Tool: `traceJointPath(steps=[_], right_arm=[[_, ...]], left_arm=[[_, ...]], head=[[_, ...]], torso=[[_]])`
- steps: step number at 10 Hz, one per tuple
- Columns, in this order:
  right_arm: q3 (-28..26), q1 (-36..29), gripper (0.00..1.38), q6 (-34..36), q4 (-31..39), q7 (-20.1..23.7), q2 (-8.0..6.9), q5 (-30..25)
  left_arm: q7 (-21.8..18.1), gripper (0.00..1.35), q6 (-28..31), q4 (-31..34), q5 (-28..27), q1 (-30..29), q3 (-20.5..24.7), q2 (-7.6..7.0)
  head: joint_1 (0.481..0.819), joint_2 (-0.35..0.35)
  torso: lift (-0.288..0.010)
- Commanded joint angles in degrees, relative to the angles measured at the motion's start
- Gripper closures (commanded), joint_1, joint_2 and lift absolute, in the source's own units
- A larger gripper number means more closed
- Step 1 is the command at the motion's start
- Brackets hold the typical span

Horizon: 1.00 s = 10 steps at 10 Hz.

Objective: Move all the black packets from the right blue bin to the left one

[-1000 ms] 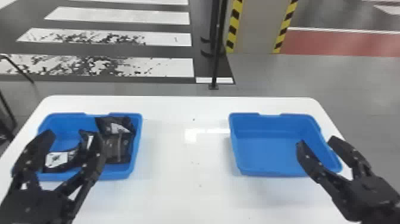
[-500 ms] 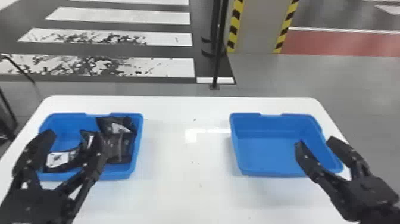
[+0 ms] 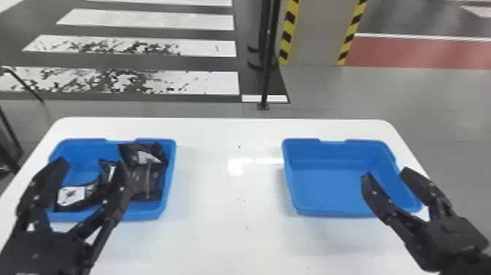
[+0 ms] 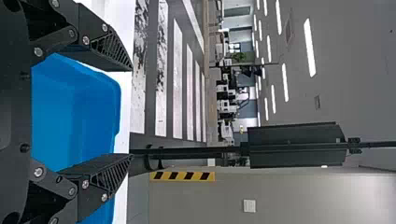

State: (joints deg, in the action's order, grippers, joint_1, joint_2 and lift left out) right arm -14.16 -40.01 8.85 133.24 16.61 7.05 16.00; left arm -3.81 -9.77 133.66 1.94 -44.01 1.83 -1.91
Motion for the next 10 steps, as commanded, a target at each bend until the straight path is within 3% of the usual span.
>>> traceJointPath(steps=[1,10], right_arm=[[0.1,0.1,0.41,0.0,0.0,0.0,0.07,0.0],[0.2,0.1,0.41,-1.1,0.1,-0.2,0.07,-0.3]], left_arm=[[0.0,0.37,0.2,0.0,0.0,0.1,0.0,-0.02],[-0.1,0.37,0.2,0.0,0.3,0.1,-0.1,-0.11]], head=[[0.695,-0.072],[0.695,-0.071]], torso=[[-0.14],[-0.14]])
